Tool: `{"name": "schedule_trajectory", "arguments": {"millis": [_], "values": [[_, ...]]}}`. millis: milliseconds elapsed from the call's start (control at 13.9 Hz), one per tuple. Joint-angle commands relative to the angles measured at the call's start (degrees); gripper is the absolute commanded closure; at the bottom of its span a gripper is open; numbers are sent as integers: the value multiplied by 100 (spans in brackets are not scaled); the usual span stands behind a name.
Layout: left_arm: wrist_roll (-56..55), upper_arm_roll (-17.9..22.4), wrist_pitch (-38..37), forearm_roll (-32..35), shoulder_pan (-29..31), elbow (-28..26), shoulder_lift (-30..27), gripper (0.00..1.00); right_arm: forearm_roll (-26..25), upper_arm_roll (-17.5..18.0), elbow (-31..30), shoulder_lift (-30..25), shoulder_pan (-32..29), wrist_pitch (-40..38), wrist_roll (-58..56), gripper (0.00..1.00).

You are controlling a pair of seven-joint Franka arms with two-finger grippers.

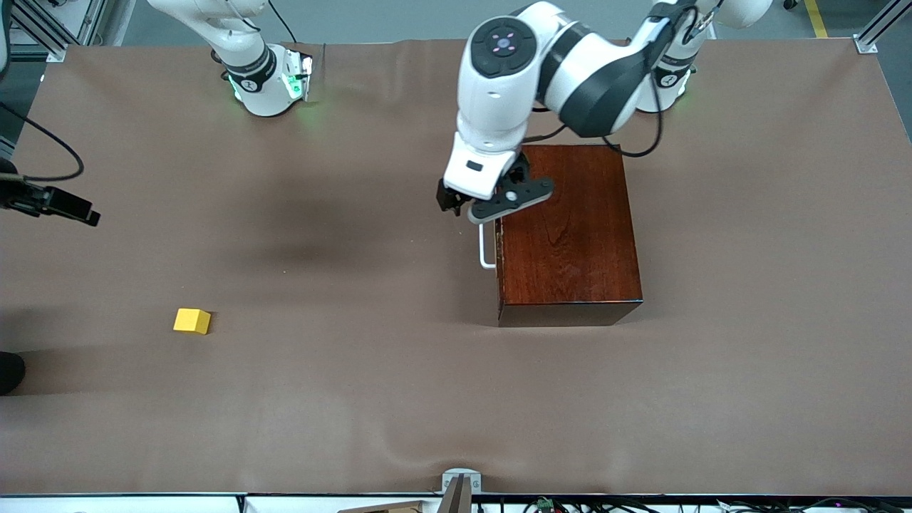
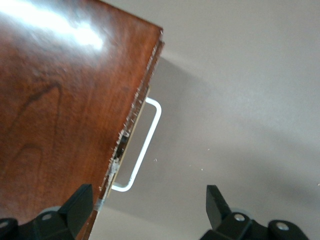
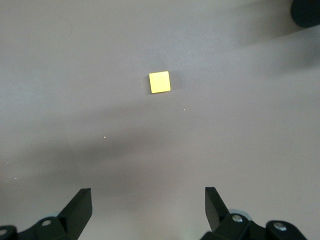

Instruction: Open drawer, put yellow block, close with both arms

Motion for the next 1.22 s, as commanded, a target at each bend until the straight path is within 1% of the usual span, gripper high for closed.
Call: {"name": "schedule_trajectory", "arguments": {"millis": [0,144,359,503,646,718,790,933,1149], "values": [[-45,102,-38,32,-206,222,318,0,-26,49,-3,158,-78,164,36,0],[-36,85,-38,207,-346,213,442,0,-17,49,-248,167,-114,402,36,0],[-9,76,-99,383,-461,204,644,0,-8,58,-486,149,-114,464,36,0],[61,50,-143,646,-514,178,732,0,-8,58,-618,132,-122,570,36,0],[297,41,-152,744,-514,152,802,0,-8,58,-627,141,-157,596,36,0],[498,41,-222,753,-514,152,872,0,-8,58,-766,141,-166,649,36,0],[614,41,-240,753,-514,152,934,0,-8,58,-985,141,-166,841,36,0],[746,49,-240,771,-514,152,1101,0,-8,67,-1530,132,-140,1551,-8,0],[808,49,-205,902,-514,169,1321,0,1,58,-1734,237,-157,1975,-35,0]]}}
